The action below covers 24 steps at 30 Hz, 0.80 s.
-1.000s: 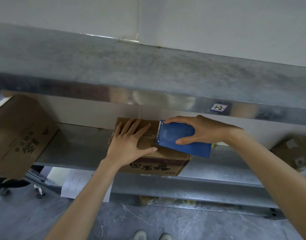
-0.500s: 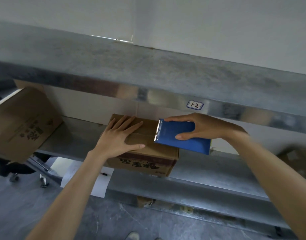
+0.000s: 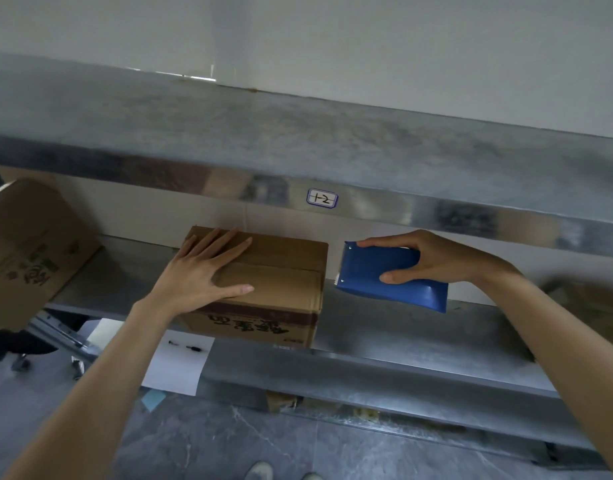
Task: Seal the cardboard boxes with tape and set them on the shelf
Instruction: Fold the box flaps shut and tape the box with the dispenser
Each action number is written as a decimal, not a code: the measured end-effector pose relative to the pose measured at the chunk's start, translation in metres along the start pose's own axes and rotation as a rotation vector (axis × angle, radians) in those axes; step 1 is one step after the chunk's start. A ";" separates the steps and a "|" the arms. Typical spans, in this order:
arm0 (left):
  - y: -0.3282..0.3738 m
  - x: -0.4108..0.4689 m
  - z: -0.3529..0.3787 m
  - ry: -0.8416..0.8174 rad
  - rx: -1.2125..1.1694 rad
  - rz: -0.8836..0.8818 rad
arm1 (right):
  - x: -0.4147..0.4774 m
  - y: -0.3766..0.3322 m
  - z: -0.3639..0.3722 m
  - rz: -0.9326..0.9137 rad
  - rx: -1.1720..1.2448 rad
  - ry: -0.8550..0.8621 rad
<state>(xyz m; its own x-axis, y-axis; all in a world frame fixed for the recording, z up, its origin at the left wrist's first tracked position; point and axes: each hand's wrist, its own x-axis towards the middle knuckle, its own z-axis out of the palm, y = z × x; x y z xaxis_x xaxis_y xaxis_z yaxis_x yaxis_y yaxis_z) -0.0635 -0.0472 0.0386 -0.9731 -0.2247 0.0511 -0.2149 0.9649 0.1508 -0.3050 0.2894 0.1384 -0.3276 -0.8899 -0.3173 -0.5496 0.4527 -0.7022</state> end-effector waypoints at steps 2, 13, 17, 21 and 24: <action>0.001 0.000 0.001 -0.002 0.008 0.000 | 0.001 0.003 0.000 -0.014 0.009 -0.004; 0.006 0.001 0.002 0.000 0.010 0.009 | -0.008 0.017 0.002 -0.028 0.069 0.011; 0.007 0.000 0.001 0.011 0.005 0.004 | -0.011 0.019 0.002 -0.037 0.076 0.018; 0.007 0.001 0.003 0.017 0.004 0.009 | -0.019 0.024 -0.002 -0.023 0.073 0.028; 0.006 0.004 0.003 -0.005 0.007 0.010 | -0.019 0.029 0.001 0.000 0.081 0.020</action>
<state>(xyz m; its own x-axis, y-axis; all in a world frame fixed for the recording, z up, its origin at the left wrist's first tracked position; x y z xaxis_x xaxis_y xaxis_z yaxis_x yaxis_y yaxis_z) -0.0685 -0.0418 0.0369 -0.9755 -0.2146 0.0479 -0.2058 0.9680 0.1437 -0.3141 0.3198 0.1238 -0.3435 -0.8881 -0.3055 -0.4853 0.4464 -0.7518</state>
